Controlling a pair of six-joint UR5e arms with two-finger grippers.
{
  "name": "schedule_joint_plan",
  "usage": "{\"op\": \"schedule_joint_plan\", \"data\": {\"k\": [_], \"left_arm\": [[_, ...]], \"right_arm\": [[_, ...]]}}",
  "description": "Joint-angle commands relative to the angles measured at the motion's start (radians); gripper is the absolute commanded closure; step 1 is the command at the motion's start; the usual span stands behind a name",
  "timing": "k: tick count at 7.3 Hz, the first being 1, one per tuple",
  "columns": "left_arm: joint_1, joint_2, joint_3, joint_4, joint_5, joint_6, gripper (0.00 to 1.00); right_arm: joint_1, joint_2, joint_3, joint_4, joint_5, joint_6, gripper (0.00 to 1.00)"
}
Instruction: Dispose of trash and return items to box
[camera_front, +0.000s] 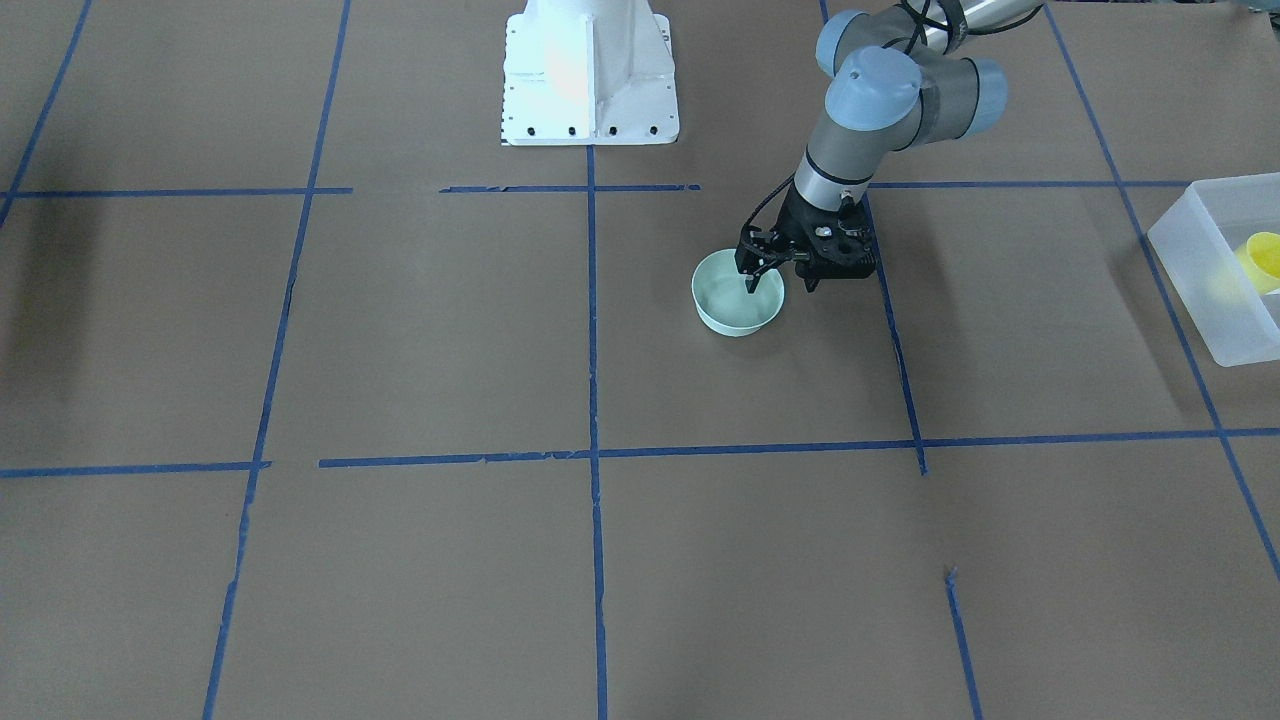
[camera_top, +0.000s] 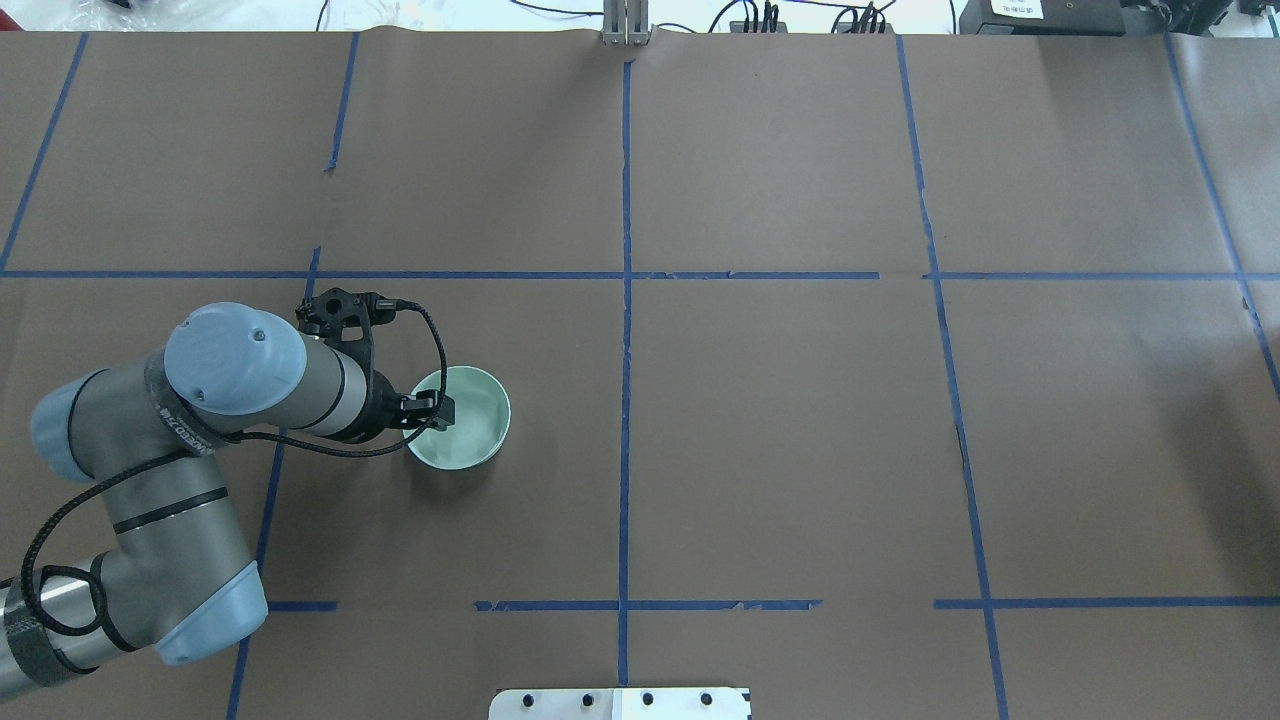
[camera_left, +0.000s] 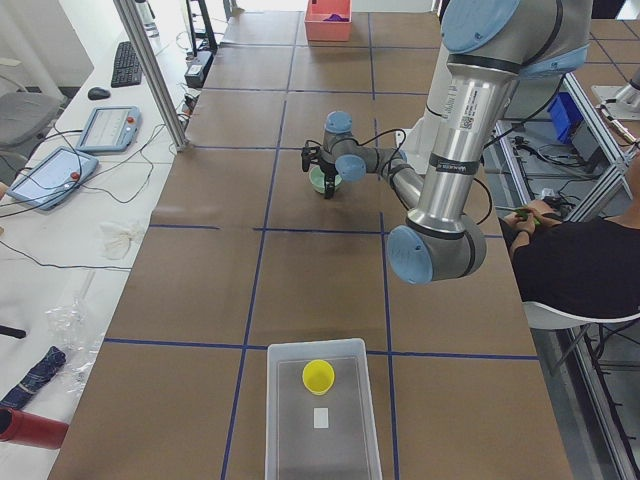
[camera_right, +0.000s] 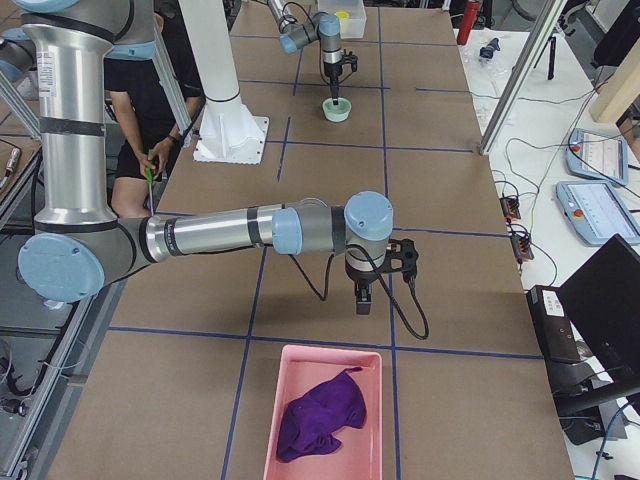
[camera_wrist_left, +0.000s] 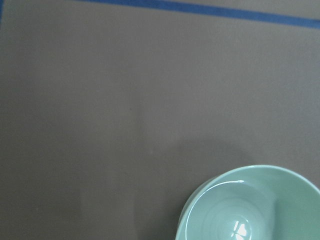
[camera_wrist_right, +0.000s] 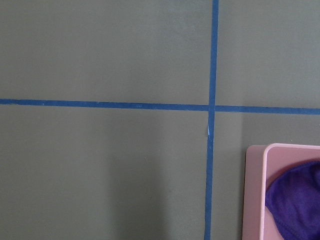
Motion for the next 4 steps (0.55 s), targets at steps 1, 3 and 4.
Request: {"op": "schedule_joint_plan", "data": {"k": [1,3,4], "left_arm": [[0.006,-0.001,0.015,-0.002,0.001,0.001,0.8],[0.008,0.0,0.009,-0.002,-0.002,0.009,1.0],[0.003,0.0,-0.009,0.001,-0.011,0.009,1.0]], "right_arm": [[-0.002,0.001,0.002,0.0,0.0,0.0,0.0],[-0.007,0.009,0.008,0.0,-0.002,-0.001,0.0],[-0.007,0.01,0.008,0.0,-0.002,-0.001,0.0]]}}
